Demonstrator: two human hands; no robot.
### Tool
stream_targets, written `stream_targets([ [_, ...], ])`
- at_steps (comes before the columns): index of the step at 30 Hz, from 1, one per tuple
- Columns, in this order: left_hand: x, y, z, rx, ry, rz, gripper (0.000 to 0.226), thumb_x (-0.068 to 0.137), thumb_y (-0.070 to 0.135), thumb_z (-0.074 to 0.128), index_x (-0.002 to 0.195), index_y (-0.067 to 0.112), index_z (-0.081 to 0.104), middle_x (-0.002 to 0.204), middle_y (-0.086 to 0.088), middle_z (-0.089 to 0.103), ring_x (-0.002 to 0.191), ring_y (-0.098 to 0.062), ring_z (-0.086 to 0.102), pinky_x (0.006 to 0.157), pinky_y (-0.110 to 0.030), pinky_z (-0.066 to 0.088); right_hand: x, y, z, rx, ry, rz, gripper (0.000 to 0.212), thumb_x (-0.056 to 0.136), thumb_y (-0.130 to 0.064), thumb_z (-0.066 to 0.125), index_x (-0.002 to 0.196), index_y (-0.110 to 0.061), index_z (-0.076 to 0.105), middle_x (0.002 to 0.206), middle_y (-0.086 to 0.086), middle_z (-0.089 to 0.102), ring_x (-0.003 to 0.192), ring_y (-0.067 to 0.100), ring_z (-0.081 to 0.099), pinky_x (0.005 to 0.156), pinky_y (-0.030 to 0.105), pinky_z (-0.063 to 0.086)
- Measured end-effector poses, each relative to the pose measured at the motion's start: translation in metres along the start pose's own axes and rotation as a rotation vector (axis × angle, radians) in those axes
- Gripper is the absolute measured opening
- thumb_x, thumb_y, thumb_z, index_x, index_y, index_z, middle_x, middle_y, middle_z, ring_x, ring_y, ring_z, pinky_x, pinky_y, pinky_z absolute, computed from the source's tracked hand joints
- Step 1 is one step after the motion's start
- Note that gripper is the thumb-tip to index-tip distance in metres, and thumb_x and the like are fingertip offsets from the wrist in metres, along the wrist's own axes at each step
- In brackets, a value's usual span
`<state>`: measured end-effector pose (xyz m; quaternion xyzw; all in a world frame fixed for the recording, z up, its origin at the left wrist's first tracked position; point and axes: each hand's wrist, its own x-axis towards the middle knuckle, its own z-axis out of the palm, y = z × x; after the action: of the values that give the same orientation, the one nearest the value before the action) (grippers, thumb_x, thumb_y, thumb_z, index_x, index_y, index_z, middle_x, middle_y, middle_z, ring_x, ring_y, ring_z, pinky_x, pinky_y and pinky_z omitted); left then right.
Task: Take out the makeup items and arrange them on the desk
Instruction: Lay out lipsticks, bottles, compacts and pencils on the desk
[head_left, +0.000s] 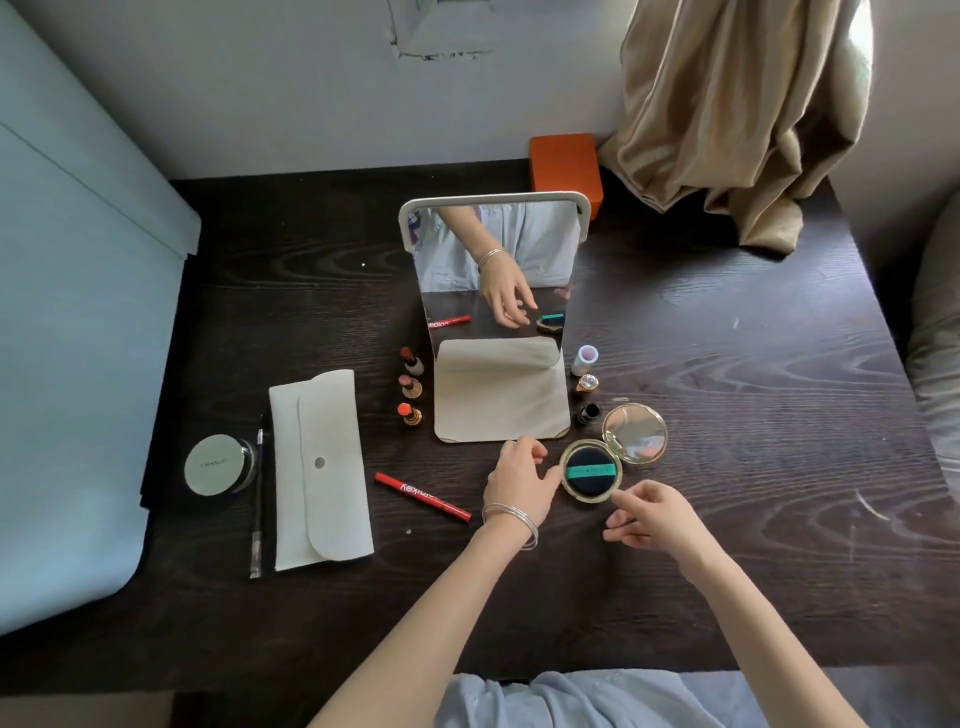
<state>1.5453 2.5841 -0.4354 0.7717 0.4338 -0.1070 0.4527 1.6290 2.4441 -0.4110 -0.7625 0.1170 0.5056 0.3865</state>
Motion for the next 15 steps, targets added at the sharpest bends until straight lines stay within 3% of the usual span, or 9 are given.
stream_targets([
  [6, -0.017, -0.038, -0.040, -0.073, 0.107, -0.044, 0.019, 0.087, 0.023, 0.062, 0.105, 0.021, 0.056, 0.107, 0.004, 0.053, 0.084, -0.016, 0.064, 0.075, -0.040, 0.058, -0.014, -0.022, 0.056, -0.010, -0.236, -0.157, 0.007, 0.093, -0.016, 0.056, 0.091, -0.010, 0.054, 0.076, 0.006, 0.069, 0.067, 0.016, 0.070, 0.057, 0.017, 0.051],
  [10, -0.030, -0.071, -0.074, -0.102, 0.205, -0.107, 0.019, 0.087, 0.019, 0.062, 0.105, 0.021, 0.057, 0.103, 0.006, 0.054, 0.083, -0.013, 0.065, 0.076, -0.039, 0.058, -0.018, -0.038, 0.105, -0.102, -0.337, -0.231, 0.004, 0.092, -0.017, 0.058, 0.090, -0.013, 0.057, 0.090, 0.008, 0.070, 0.082, 0.019, 0.070, 0.075, 0.026, 0.055],
  [15, -0.045, -0.113, -0.120, -0.111, 0.345, -0.213, 0.018, 0.087, 0.016, 0.062, 0.105, 0.020, 0.057, 0.110, 0.002, 0.058, 0.083, -0.015, 0.065, 0.077, -0.035, 0.058, -0.026, -0.051, 0.166, -0.233, -0.419, -0.276, 0.005, 0.090, -0.017, 0.061, 0.094, -0.015, 0.059, 0.099, 0.007, 0.068, 0.092, 0.017, 0.069, 0.083, 0.029, 0.054],
])
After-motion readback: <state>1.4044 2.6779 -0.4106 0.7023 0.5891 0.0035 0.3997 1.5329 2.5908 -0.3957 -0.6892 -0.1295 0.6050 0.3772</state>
